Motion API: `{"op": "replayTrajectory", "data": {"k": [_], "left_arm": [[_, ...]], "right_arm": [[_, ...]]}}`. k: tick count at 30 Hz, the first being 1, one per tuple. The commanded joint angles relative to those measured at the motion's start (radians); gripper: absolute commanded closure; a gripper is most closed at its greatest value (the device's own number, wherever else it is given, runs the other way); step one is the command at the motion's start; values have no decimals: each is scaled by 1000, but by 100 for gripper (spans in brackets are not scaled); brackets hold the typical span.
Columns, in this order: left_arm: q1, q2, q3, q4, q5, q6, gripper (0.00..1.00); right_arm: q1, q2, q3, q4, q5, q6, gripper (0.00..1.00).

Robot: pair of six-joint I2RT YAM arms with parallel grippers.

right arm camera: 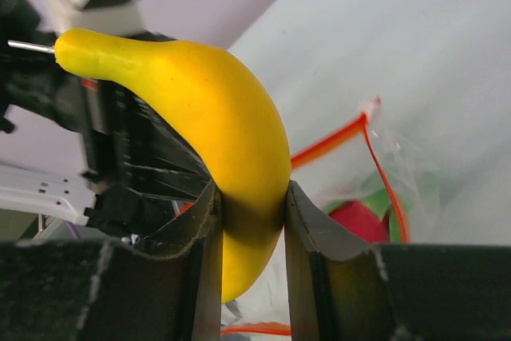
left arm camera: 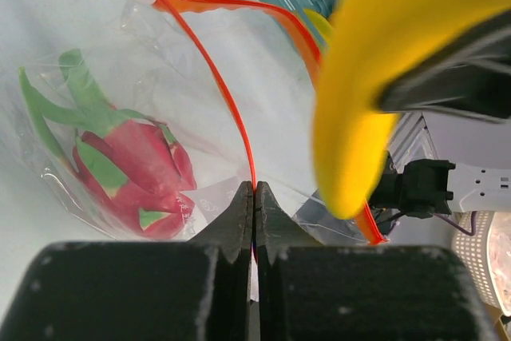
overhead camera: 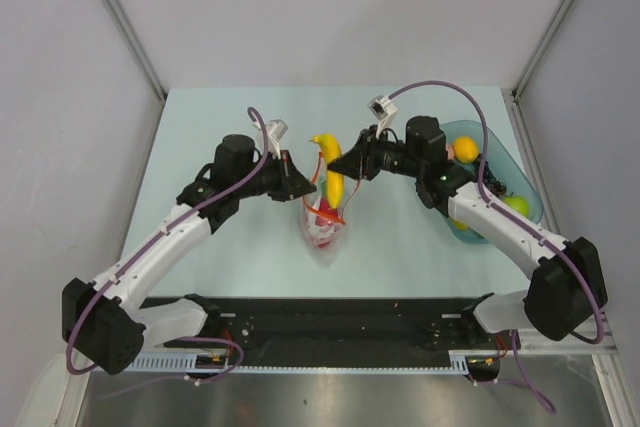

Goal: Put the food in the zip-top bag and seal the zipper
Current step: Place the fake fruit in the zipper food storage bag.

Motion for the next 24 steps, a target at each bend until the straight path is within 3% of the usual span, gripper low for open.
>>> {"op": "replayTrajectory", "data": {"k": [1,2,3,5,6,9,12,18,24], "left_arm": [[2,-37,-4,45,12,-17,100],[2,-39,-2,47,12,-18,100],[2,-39,-4,47,13,-17,99],[2,-39,-4,45,16,-11,99],[2,-42,-4,45,15,-8,99],[2,-56,-4,38,6,9,97],[2,-67,-5,32,0,25,96],[2,-67,-10,30,0,32,97],[2,-60,3,18,3,43,97]], "right_arm": [[36,15,-33,-35,10,-30,98],[43,12,-40,-70,10,-36,94],[56,9,-45,-76,-8,-42,76],[59,11,-25,-133,-24,-68,60],[57,12,-5,-174,-29,-85,44],[22,11,80,-308,-24,-148,18],[-7,-12,143,-409,-7,-217,1],[-99,-46,246,-573,-2,-328,0],[-303,-61,266,-743,-41,-464,2]]}}
